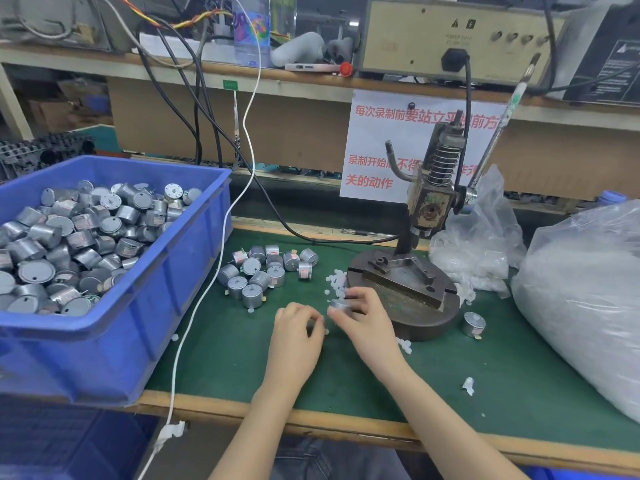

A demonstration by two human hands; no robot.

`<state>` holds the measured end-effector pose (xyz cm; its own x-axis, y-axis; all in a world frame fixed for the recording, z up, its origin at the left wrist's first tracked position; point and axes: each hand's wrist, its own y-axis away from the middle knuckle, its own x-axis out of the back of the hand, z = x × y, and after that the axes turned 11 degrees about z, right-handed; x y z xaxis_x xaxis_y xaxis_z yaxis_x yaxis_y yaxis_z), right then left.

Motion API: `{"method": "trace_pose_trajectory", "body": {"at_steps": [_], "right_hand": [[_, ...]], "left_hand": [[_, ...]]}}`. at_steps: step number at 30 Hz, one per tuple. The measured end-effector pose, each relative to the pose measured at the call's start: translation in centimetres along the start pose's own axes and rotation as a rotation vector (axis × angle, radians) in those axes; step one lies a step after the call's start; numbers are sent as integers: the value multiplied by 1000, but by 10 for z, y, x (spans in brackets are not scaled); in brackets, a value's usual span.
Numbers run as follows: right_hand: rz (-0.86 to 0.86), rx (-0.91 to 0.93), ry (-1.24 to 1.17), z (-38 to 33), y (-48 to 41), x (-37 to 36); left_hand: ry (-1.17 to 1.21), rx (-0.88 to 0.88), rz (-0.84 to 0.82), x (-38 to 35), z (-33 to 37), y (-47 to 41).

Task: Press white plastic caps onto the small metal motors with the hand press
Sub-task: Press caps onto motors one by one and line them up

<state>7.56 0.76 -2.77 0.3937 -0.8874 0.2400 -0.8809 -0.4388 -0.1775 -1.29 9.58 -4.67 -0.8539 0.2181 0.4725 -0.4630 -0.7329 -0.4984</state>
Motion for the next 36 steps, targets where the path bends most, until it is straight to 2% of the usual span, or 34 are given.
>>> {"method": "trace_pose_trajectory", "body": {"at_steps": [4,6,11,16,36], "right_hand": [[-84,119,151,6,2,-2],[-73,141,228,7,1,-3],[-50,245,350,10,0,-7],[-62,273,404,14,-3,-6],[-216,403,581,14,-1,-7]], "left_hand": [[162,209,90,6,-2,-5],[195,242,96,8,-1,-5],[89,139,-5,3,-4,-5],[-13,78,-57,-1,-6,-4],[5,105,1,1,-3,-5]]}}
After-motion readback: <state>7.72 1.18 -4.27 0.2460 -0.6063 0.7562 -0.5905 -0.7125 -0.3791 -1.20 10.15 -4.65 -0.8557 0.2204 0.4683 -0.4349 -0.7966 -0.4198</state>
